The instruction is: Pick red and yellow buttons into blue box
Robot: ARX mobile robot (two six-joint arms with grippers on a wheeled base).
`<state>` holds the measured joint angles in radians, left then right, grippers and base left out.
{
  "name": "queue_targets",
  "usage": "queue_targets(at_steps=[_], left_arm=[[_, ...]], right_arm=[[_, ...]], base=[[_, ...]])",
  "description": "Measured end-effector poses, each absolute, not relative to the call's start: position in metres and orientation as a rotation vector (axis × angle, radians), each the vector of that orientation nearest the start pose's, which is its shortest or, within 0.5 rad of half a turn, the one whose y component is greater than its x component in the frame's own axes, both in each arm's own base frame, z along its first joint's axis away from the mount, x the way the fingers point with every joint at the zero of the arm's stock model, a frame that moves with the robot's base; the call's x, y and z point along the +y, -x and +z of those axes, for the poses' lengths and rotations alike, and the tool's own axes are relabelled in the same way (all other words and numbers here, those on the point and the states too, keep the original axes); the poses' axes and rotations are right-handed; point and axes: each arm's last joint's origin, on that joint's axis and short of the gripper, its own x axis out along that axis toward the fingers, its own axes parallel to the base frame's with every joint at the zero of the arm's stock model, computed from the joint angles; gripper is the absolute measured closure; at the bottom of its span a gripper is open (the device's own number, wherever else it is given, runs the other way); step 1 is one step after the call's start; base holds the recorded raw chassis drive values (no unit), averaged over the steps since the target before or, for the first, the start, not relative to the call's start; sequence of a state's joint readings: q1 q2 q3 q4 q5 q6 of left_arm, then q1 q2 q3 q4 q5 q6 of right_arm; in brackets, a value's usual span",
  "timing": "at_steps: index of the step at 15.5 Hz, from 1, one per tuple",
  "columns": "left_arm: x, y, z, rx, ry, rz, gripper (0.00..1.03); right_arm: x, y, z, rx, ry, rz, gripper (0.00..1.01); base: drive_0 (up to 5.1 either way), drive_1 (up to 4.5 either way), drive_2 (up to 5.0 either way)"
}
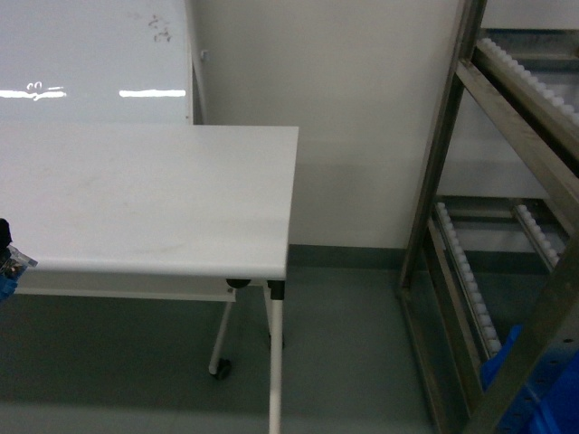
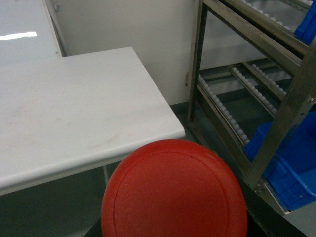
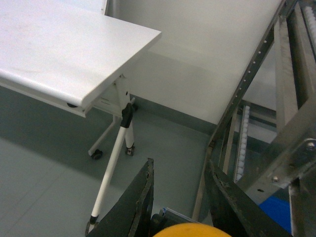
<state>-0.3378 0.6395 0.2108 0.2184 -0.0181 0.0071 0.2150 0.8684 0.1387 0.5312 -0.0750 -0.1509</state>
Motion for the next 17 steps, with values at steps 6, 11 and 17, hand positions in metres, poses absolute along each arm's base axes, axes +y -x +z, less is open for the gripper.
queue_targets(at_steps=[6,11,17], left_arm=[[-0.0494,-0.1422,0.1931,0.211,-0.045,-0.319,0.7],[-0.0494,-0.1422,0.1928,0.214,-0.046,-0.319,0.7],[-0.0494,-0.1422,0.1932,0.211,-0.045,-0.319,0.7]], right_arm=[[0.0377,-0.1625,0.1674,0.176,0.163,0.303,0.72],[0.0377,-0.1624,0.1672,0.178,0.163,0.304,0.72],[0.0377,-0.1625,0.1675,0.175,0.163,0.303,0.72]], base=[[4.8,-3.48,-1.4],[5.0,-3.22,-1.4],[5.0,-3.2,-1.4]])
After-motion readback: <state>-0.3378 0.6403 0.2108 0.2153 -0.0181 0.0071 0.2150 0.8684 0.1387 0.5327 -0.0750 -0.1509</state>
